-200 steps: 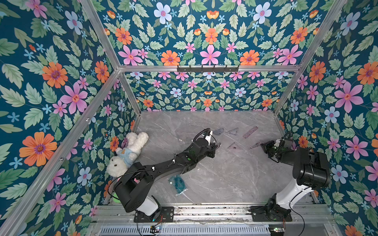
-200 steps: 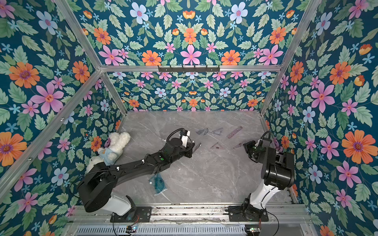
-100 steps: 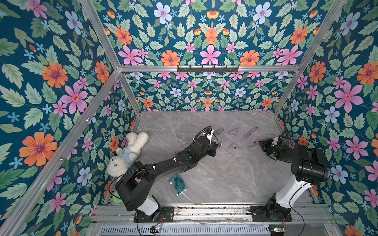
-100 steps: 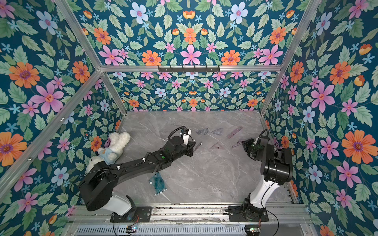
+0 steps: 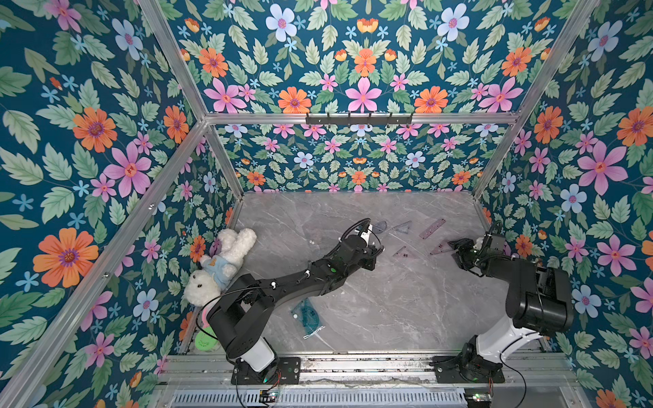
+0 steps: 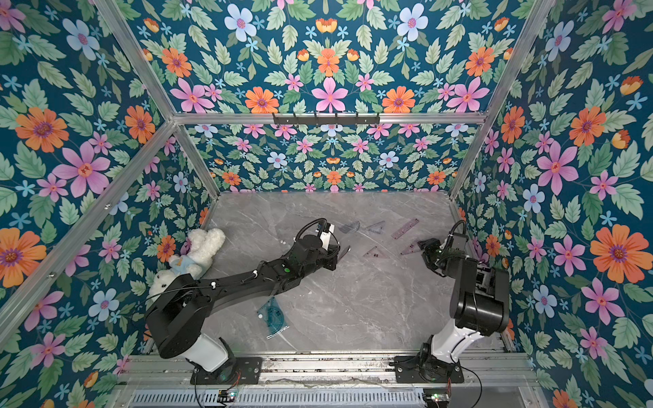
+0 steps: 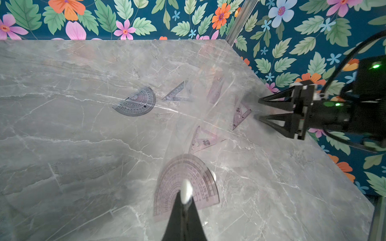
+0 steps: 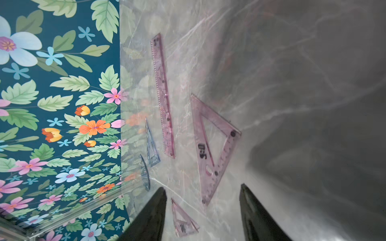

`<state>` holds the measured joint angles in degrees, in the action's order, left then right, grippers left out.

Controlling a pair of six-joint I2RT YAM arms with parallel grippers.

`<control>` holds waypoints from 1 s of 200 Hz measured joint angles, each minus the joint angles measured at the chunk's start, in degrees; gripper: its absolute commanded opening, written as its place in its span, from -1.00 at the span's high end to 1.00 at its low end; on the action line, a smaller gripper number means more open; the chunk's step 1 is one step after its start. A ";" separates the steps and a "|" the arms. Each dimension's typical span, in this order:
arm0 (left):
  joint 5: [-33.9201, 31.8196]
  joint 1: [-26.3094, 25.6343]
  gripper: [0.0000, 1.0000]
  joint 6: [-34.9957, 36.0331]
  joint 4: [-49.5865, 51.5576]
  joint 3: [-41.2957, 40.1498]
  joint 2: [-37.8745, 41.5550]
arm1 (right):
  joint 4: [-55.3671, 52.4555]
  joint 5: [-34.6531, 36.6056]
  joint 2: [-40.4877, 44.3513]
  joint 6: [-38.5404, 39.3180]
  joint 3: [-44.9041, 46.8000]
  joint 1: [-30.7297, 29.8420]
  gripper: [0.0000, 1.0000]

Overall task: Open the ruler set and take out the ruler
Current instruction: Place the ruler at the center of the board, then take out the ruler from the ruler set bag.

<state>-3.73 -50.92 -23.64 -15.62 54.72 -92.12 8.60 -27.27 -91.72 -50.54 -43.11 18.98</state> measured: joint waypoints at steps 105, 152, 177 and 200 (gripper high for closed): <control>-0.68 -0.98 1.00 0.17 0.00 3.26 -4.44 | -15.67 2.19 34.14 3.69 4.07 -17.55 0.59; -0.46 -1.97 1.00 -0.07 -0.20 3.28 -5.44 | -13.77 5.07 32.00 -0.26 1.44 -33.88 0.88; -0.44 -3.15 1.00 -0.24 -0.22 3.37 -5.35 | -11.87 5.92 28.20 -1.60 0.52 -37.16 0.88; -0.48 -4.09 1.00 -0.24 -0.20 3.56 -4.76 | -10.38 6.71 24.92 -2.51 -0.09 -38.91 0.88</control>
<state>-4.21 -55.00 -23.88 -15.81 58.28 -96.88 -1.78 -20.56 -66.81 -53.06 -43.20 -19.92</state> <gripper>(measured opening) 0.048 0.060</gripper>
